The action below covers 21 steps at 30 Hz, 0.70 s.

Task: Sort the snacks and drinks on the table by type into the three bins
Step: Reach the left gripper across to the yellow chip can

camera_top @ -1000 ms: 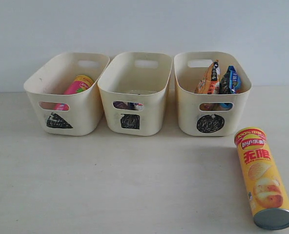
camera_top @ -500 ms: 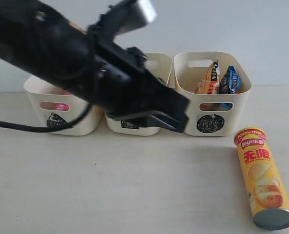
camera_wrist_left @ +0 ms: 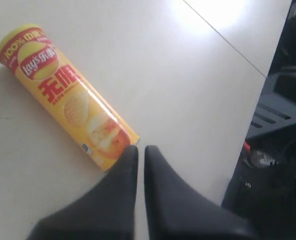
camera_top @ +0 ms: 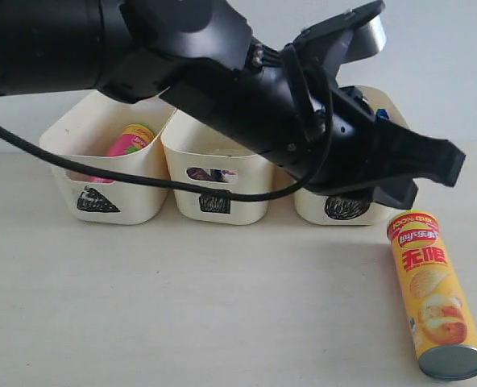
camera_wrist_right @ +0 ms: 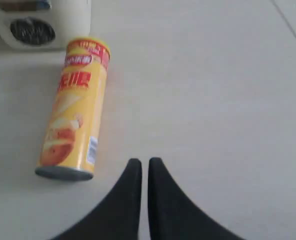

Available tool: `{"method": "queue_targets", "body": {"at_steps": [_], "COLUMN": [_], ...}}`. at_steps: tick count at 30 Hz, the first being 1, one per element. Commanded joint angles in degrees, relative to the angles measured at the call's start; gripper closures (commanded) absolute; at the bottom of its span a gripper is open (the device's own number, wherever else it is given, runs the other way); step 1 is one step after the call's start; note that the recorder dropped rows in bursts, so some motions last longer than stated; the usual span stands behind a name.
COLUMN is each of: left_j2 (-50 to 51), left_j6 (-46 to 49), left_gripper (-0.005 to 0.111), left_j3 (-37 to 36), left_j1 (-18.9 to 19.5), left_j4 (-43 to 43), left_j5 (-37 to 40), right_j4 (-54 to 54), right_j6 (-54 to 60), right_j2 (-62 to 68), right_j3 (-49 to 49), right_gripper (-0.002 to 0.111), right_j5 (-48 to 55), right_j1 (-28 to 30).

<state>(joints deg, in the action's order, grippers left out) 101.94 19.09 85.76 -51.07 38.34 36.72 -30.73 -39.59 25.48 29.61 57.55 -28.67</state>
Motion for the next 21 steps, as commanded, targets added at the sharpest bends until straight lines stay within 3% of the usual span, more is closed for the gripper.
{"method": "queue_targets", "body": {"at_steps": [1, 4, 8, 11, 18, 21], "left_j2": [1.55, 3.95, 7.77, 10.67, 19.79, 24.26], "left_j6": [-1.53, -2.22, -5.81, -6.69, -11.06, -15.65], "left_gripper": [0.102, 0.090, 0.054, 0.038, 0.034, 0.033], "left_j3": [0.58, 1.12, 2.32, 4.86, 13.82, 18.06], "left_j1": [-0.16, -0.16, -0.16, -0.29, -2.75, -3.45], "left_j4": [0.12, 1.35, 1.34, 1.69, 1.69, -0.87], "left_j5": [-4.49, -3.37, -1.71, -0.98, -0.88, -0.88], "right_j4": [4.82, 6.82, 6.78, 6.64, 8.33, 8.33], "right_j6": [1.37, 0.79, -0.83, -1.00, -1.59, -0.49], "right_j2": [15.39, 19.33, 13.87, 7.22, -10.32, -15.05], "right_j3": [-0.31, -0.31, -0.31, -0.31, 3.91, 6.32], "right_gripper": [0.107, 0.107, 0.107, 0.107, 0.107, 0.107], "right_j5": [-4.66, -7.55, -5.75, -0.68, 12.42, 12.42], "right_j1": [0.16, 0.16, 0.16, 0.16, 0.16, 0.16]}}
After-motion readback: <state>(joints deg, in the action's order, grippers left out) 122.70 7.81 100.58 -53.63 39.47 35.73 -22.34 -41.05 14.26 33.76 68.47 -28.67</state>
